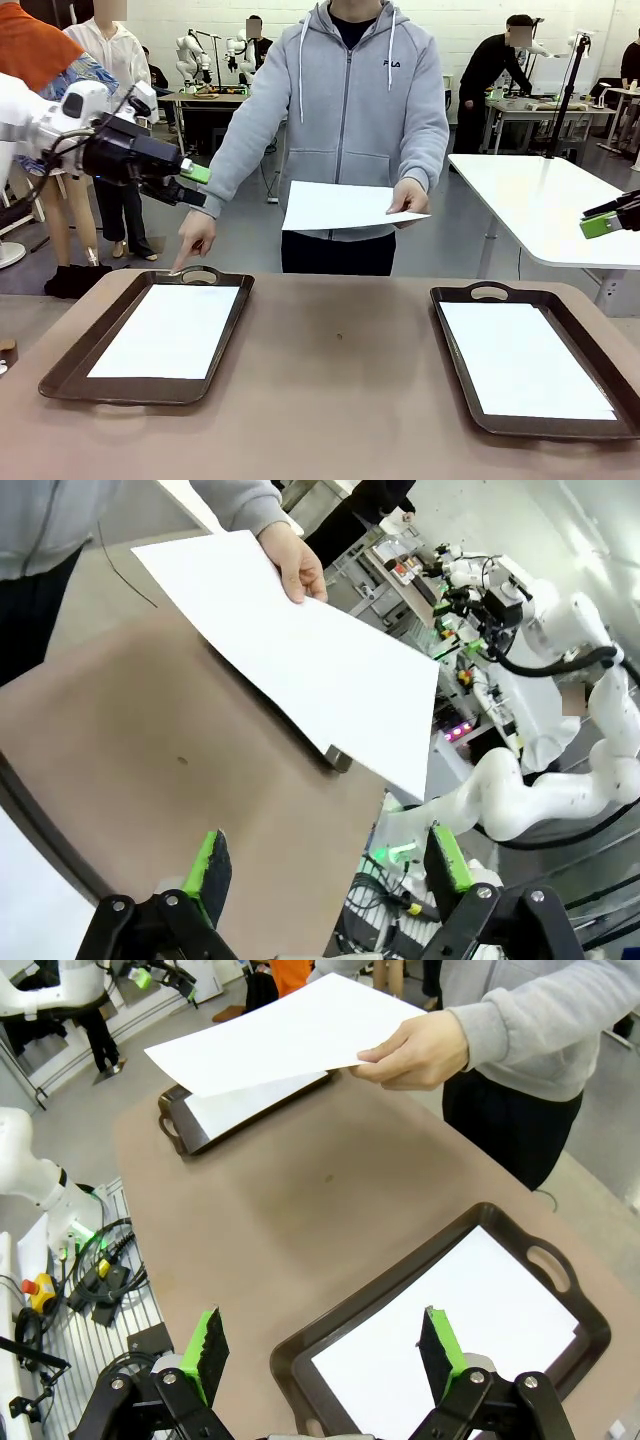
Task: Sort the A4 documents.
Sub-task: Receive the A4 Paper.
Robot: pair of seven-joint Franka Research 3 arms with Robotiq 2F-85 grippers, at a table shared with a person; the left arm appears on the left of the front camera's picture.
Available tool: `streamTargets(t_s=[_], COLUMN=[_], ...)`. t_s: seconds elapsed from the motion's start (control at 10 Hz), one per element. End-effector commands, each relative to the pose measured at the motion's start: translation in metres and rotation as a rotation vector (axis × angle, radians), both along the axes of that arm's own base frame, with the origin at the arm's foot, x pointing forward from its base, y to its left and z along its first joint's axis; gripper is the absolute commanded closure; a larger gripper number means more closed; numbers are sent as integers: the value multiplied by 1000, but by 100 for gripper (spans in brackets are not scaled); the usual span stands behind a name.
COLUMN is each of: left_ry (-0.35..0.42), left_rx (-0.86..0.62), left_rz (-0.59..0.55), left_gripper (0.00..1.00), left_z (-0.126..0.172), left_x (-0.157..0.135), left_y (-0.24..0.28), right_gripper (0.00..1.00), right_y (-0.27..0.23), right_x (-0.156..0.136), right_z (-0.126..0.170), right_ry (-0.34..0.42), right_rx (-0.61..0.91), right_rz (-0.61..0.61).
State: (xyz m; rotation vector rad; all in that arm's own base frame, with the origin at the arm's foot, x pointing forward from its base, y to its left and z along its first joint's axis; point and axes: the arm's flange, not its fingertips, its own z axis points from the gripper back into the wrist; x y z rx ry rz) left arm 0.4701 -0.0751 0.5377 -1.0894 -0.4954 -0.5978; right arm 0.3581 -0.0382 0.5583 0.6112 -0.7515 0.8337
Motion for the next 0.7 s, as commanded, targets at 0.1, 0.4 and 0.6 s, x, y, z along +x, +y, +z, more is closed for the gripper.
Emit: streamTargets(t_s=[0.1, 0.4, 0.6], left_ry=[139, 276, 365], left_rx=[-53, -154, -213], left_rz=[65, 125, 125], left_gripper=[0, 0, 0], left_z=[-13, -47, -66], left_x=[49, 79, 91], left_y=[-20, -42, -53], right_gripper=[0, 0, 0], right_y=[1, 1, 1], right_x=[2, 2, 2], right_z=[0, 0, 0], right_ry=[-5, -5, -5], right_rx=[27, 27, 27], right_rz=[7, 7, 7])
